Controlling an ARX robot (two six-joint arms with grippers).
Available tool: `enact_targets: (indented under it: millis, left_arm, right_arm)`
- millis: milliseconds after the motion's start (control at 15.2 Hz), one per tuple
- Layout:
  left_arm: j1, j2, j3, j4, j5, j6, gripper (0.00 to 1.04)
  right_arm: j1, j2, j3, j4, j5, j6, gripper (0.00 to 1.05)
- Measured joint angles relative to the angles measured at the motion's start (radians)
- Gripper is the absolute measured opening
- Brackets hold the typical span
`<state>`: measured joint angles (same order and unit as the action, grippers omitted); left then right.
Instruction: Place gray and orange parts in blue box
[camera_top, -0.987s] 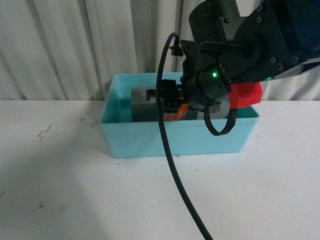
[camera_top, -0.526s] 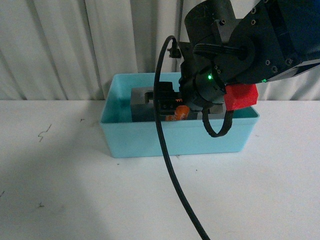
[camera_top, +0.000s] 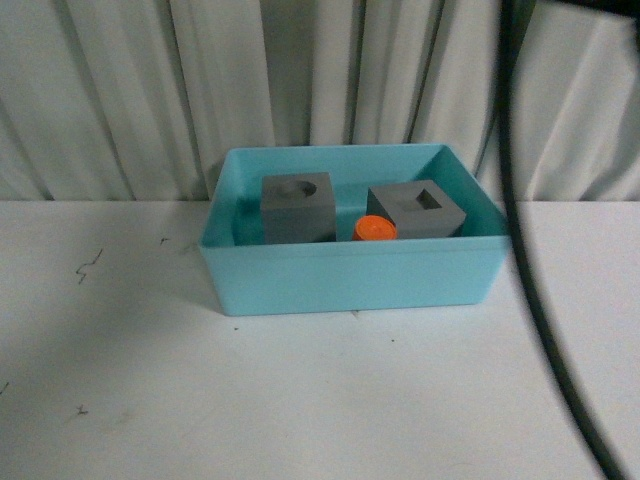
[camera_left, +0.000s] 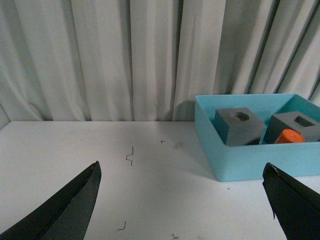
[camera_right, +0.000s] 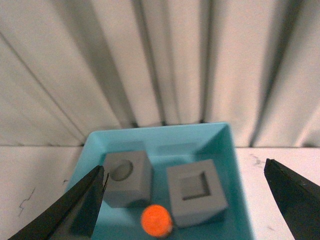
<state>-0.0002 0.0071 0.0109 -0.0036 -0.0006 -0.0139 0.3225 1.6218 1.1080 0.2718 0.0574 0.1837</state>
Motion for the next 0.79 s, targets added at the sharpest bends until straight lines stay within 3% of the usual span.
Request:
enact_targets:
  millis: [197,329,526,592,789]
  left_arm:
    - [0.0,0.0,0.0,0.0,0.0,0.0,0.98]
    - [0.0,0.0,0.0,0.0,0.0,0.0,0.98]
    - [0.0,0.0,0.0,0.0,0.0,0.0,0.98]
    - [0.0,0.0,0.0,0.0,0.0,0.0,0.98]
    - [0.0,0.0,0.0,0.0,0.0,0.0,0.98]
  right_arm:
    - [-0.041,-0.43,-0.349,-0.175,0.078,-0.021,0.98]
    - [0.001,-0.703,-0.529,-0.368,0.193,0.038,0.98]
    - [0.295,-1.013,-0.679,-0.734,0.42,0.289,0.98]
    - [0.385,-0.992,-0.679,-0.726,0.464,0.376,0.98]
    - [0.403,-0.952,-0.668,-0.719,0.475,0.447,0.98]
